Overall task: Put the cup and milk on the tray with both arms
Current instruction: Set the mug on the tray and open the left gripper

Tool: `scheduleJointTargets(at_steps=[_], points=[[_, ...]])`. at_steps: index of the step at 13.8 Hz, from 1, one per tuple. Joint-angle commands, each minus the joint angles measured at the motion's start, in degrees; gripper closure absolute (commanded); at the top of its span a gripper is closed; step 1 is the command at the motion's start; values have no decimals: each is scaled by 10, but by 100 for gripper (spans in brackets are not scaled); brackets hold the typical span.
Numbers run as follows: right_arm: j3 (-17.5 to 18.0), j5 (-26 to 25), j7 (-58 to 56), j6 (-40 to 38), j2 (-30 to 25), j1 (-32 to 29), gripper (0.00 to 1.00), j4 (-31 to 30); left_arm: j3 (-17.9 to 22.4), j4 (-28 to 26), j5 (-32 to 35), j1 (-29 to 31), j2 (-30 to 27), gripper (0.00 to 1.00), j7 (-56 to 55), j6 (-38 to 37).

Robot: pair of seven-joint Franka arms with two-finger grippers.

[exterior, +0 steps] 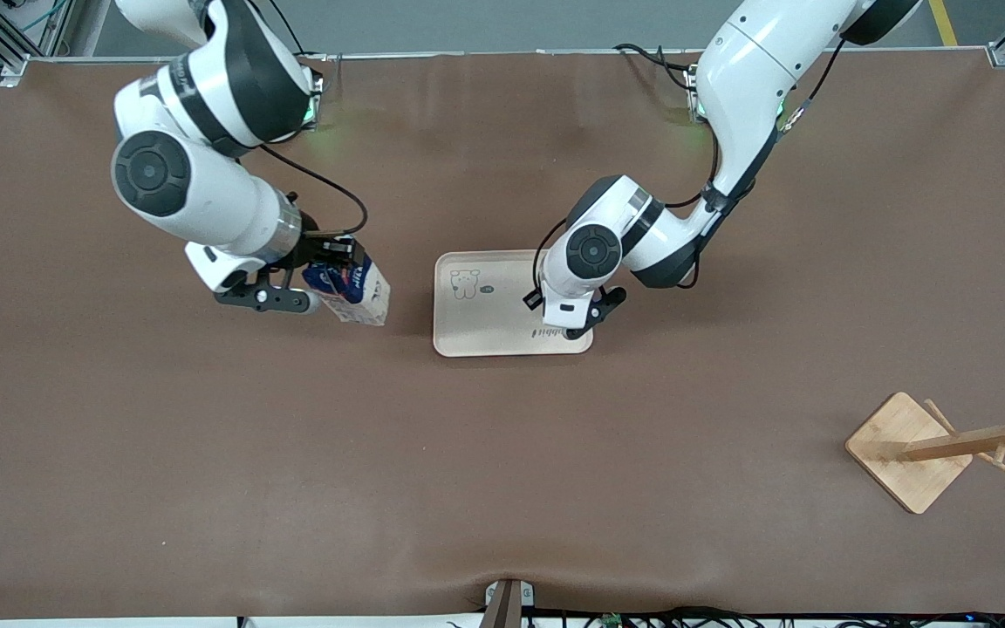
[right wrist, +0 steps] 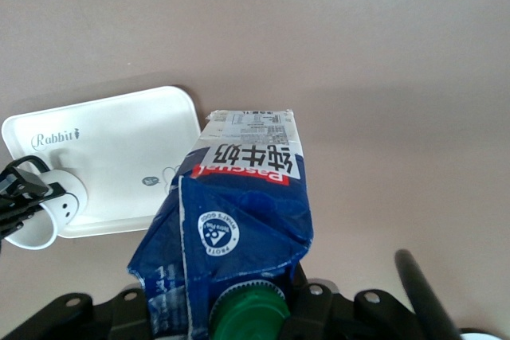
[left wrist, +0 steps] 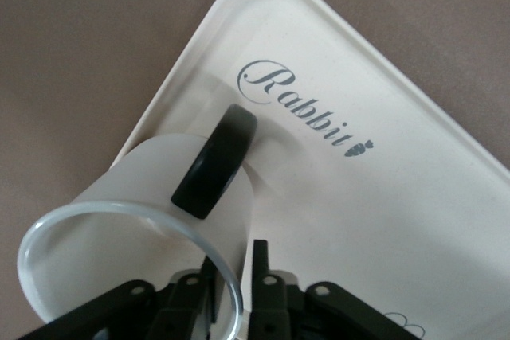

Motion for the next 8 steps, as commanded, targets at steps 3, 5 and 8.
scheduleJointTargets(at_steps=[3,5,8], points=[[-4,10,73,26,62,51,100,54,3,21,15,-2,-10,0,-29,-3],[-5,7,86,42,82,78,100,55,4,32,16,5,-39,0,-27,-25],[-5,3,86,79,125,105,100,64,22,93,16,13,-75,0,-20,-125]])
